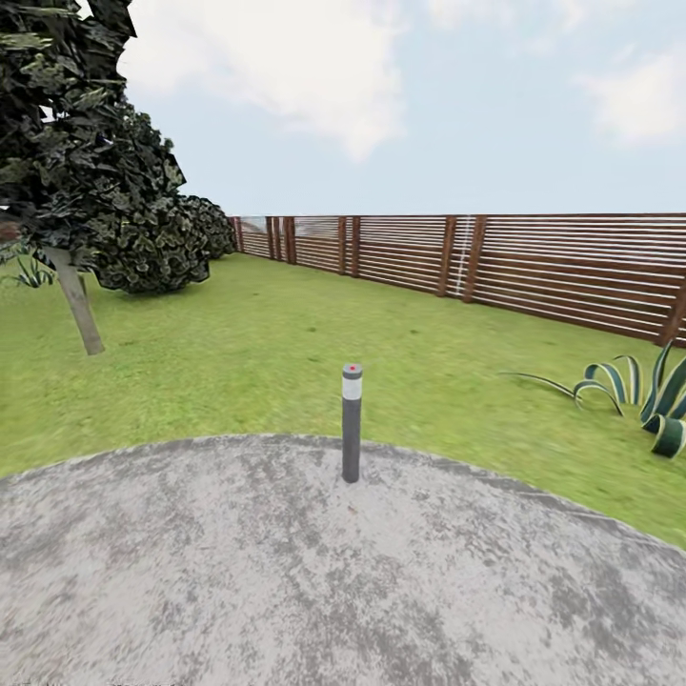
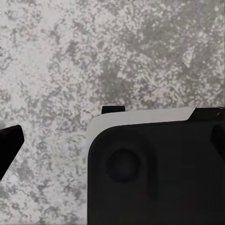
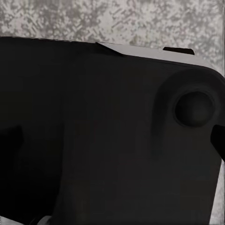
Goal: Take the three Easter eggs out of the wicker basket on the lawn in the garden, then place them on the lawn next to a single tree (choose any tree) so that all three eggs are next to the same tree and none are left in the basket.
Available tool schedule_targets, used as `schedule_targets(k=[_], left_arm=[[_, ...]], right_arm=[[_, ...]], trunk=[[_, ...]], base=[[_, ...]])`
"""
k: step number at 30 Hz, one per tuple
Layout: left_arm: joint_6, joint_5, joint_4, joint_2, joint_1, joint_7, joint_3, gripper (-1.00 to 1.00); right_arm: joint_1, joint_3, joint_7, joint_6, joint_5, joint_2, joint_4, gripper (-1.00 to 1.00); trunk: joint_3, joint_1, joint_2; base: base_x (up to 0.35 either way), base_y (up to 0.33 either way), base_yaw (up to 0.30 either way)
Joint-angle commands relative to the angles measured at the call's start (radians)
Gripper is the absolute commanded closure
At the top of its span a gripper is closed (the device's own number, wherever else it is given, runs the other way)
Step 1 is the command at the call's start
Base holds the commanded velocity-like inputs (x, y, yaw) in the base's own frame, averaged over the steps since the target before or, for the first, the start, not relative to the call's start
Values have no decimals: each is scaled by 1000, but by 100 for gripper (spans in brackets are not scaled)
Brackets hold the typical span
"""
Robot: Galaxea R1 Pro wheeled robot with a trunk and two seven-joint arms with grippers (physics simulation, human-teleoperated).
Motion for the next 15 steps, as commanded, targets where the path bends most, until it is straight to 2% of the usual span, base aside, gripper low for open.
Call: schedule_targets(k=[1, 15], left_arm=[[-3, -1, 0, 0, 0, 1, -1, -100], [-3, -1, 0, 0, 0, 1, -1, -100]], right_arm=[[0, 7, 0, -2, 0, 0, 0, -100], [0, 6, 0, -2, 0, -1, 0, -100]], trunk=[[-1, 0, 0], [-1, 0, 0]], base=[[141, -88, 265], [165, -93, 267]])
